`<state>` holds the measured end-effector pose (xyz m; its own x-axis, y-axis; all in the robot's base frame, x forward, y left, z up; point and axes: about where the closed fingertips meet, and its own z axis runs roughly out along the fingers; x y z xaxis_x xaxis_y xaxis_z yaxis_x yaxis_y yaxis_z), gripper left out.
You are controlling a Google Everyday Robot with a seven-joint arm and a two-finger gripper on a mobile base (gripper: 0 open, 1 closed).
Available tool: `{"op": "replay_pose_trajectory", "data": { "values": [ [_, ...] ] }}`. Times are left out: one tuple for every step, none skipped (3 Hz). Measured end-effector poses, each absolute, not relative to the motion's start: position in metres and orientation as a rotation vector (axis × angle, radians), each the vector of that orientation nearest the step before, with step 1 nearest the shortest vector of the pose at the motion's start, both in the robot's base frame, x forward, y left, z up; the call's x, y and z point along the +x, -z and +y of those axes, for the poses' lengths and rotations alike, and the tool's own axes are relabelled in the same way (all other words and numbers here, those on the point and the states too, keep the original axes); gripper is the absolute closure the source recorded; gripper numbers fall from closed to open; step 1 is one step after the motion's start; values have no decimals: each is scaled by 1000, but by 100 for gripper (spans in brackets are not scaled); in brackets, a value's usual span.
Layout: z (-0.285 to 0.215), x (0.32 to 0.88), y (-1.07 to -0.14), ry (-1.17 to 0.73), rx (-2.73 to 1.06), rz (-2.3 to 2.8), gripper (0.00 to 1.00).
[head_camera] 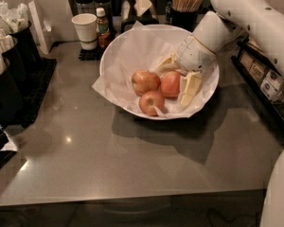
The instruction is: Pick apple from white bowl
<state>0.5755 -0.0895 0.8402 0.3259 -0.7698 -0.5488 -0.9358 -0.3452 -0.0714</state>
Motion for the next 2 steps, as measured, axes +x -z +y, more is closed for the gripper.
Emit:
{"op": "replay_pose_trajectory", "data": {
  "values": [
    [-92,578,-835,-611,-2210,1520,17],
    [-94,579,-832,-611,-2203,1526,36]
  ]
}}
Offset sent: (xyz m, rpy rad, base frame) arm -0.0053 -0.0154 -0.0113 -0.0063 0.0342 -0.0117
